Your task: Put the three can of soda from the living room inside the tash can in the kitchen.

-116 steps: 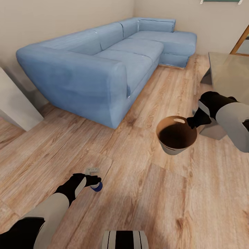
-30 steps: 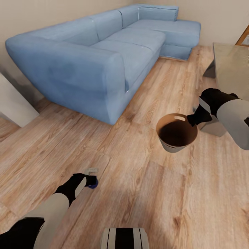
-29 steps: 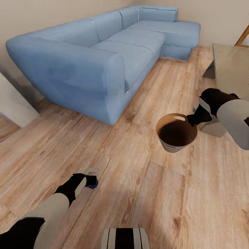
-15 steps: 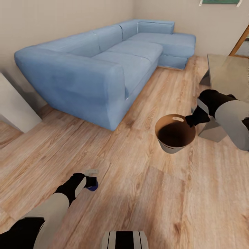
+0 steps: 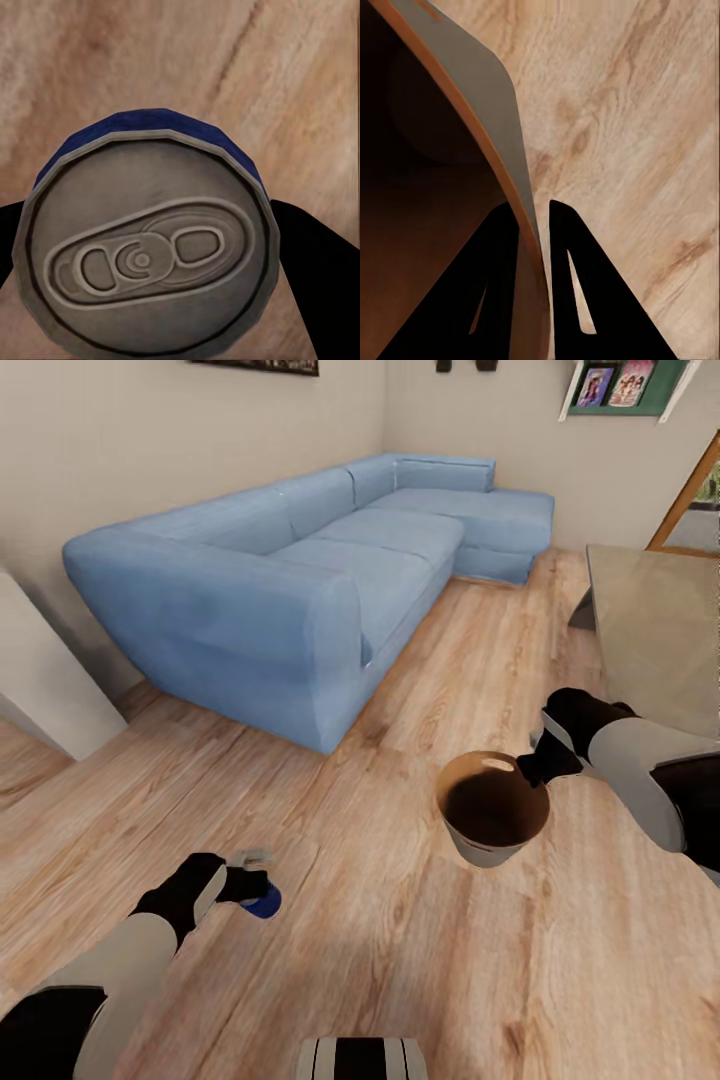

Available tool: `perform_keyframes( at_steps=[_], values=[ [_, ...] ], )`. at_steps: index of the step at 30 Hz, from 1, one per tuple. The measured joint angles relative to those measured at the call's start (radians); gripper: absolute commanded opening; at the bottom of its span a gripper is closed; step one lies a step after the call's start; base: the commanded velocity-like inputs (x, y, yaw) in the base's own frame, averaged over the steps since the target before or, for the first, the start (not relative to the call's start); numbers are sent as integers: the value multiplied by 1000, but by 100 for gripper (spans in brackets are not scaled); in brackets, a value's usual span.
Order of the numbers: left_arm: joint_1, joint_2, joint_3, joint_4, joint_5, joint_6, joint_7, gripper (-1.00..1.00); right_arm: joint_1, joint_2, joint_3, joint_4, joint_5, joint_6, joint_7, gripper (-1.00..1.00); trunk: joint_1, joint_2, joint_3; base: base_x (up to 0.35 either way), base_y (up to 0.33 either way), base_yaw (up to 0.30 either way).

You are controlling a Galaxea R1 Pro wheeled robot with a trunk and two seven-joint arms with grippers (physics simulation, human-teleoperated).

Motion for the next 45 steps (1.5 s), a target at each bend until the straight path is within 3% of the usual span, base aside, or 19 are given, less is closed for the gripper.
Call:
perform_keyframes(
  at_steps=[3, 6, 8, 11, 14, 17, 18, 19, 20, 22, 25, 26, 29, 31, 34, 37, 39, 43, 45],
  values=[
    [0, 39, 0, -80, 1, 65, -40, -100, 23, 7, -8, -3, -13, 2, 5, -100, -1, 1, 12, 0, 0, 0],
    [0, 97, 1, -227, 5, 201, -131, -100, 46, 12, -15, -5, -18, 2, 8, -100, -3, 1, 23, 0, 0, 0],
    [0, 151, 6, -383, 13, 326, -232, -100, 59, 15, -8, -5, -13, 2, 9, -100, -4, 2, 31, 0, 0, 0],
    [0, 208, 8, -523, 15, 402, -353, -100, 68, 25, 6, -6, 3, 0, 9, -100, -5, 2, 43, 0, 0, 0],
    [-1, 248, 9, -583, 10, 405, -445, -100, 80, 33, -4, -6, -8, 1, 11, -100, -6, 3, 54, 0, 0, 0],
    [-33, 294, 9, -616, 17, 405, -667, -100, 109, 64, -5, -7, -7, 1, 10, -100, -8, 4, 66, 0, 0, 0],
    [-44, 300, 7, -618, 14, 405, -716, -100, 116, 72, -5, -6, -13, 2, 10, -100, -8, 4, 70, 0, 0, 0],
    [-66, 308, 4, -618, 17, 405, -810, -100, 127, 89, -1, -7, -4, 1, 10, -100, -9, 4, 73, 0, 0, 0],
    [-78, 310, 3, -618, 12, 405, -856, -100, 131, 99, -1, -6, -7, 1, 10, -100, -9, 5, 77, 0, 0, 0],
    [-131, 317, 0, -613, 15, 405, -1017, -100, 144, 135, 7, -7, 1, 0, 10, -100, -10, 5, 85, 0, 0, 0],
    [-190, 320, -2, -591, 4, 405, -1151, -100, 150, 176, -8, -7, -12, 1, 9, -100, -11, 6, 97, 0, 0, 0],
    [-215, 318, -3, -582, 6, 405, -1198, -100, 153, 200, -4, -8, -7, 1, 8, -100, -12, 6, 101, 0, 0, 0],
    [-256, 310, -12, -567, 2, 405, -1252, -100, 165, 251, -9, -8, -12, -4, 3, -100, -13, 7, 112, 0, 0, 0],
    [-291, 291, -22, -559, 1, 405, -1268, -100, 169, 272, -15, -14, -16, -8, 1, -100, -14, 7, 120, 0, 0, 0],
    [-327, 237, -77, -552, -3, 405, -1262, -100, 173, 290, -13, -35, -12, -11, -1, -100, -15, 8, 131, 0, 0, 0],
    [-345, 176, -162, -524, -5, 405, -1197, -100, 175, 299, -1, -48, 0, -12, -3, -100, -17, 9, 143, 0, 0, 0],
    [-350, 138, -187, -512, -5, 405, -1139, -100, 176, 300, 1, -52, 4, -12, -3, -100, -17, 9, 151, 0, 0, 0],
    [-350, 17, -211, -484, -7, 405, -923, -100, 175, 299, -31, -60, 8, -8, -4, -100, -19, 10, 166, 0, 0, 0],
    [-349, -17, -228, -469, -6, 405, -866, -100, 175, 297, -52, -68, 1, -7, -5, -100, -20, 10, 174, 0, 0, 0]
  ],
)
